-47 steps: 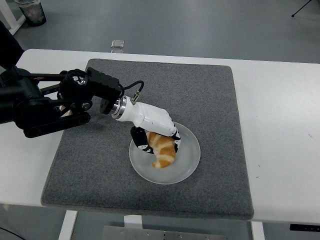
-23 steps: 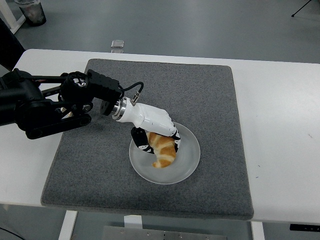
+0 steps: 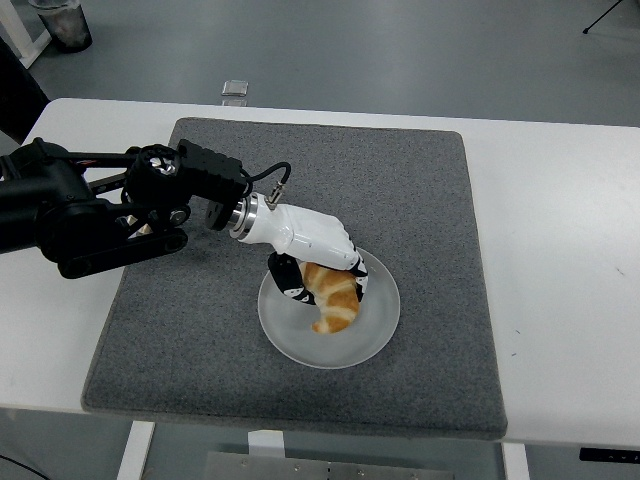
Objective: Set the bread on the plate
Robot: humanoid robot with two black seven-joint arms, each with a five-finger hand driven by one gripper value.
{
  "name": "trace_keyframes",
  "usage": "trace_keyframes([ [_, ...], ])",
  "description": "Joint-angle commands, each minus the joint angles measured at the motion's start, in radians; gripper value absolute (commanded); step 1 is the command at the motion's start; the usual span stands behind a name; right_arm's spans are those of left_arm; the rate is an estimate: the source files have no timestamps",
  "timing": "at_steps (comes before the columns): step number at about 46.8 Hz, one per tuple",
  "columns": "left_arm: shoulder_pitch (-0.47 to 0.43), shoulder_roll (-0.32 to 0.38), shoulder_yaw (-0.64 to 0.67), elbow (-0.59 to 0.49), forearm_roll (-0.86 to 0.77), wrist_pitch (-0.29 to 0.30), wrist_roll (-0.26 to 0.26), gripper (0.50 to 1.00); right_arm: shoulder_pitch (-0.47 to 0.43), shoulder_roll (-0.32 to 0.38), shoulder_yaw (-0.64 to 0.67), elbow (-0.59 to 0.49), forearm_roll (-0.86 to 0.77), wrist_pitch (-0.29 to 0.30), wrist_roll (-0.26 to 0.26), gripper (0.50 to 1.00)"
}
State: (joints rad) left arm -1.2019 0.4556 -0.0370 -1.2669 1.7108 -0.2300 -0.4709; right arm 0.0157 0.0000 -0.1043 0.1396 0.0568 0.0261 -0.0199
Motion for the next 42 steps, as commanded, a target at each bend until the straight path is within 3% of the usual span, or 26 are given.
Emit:
trace_keyframes([
  [1,0.005,0.0,0.0,0.0,-0.002,0.0,0.002,0.79,0.001,0.0,0.0,0.0,0.0,0.0,0.0,0.952],
  [8,0.036,-0.002,-0.001,0.0,-0.005,0.0,0.002,0.919,0.0,0.0,0.0,0.0,0.0,0.0,0.0,0.952],
  [15,0.047,-0.002,-0.007,-0.003,-0.013,0.0,0.002,0.988,0.001,0.0,0.0,0.0,0.0,0.0,0.0,0.952],
  [28,0.039,0.005,-0.046,-0.008,-0.111,0.001,0.002,0.992,0.001,0.0,0.0,0.0,0.0,0.0,0.0,0.952],
  [42,0.041,0.026,-0.162,-0.002,-0.377,0.001,0.005,0.992,0.001,0.0,0.0,0.0,0.0,0.0,0.0,0.952],
])
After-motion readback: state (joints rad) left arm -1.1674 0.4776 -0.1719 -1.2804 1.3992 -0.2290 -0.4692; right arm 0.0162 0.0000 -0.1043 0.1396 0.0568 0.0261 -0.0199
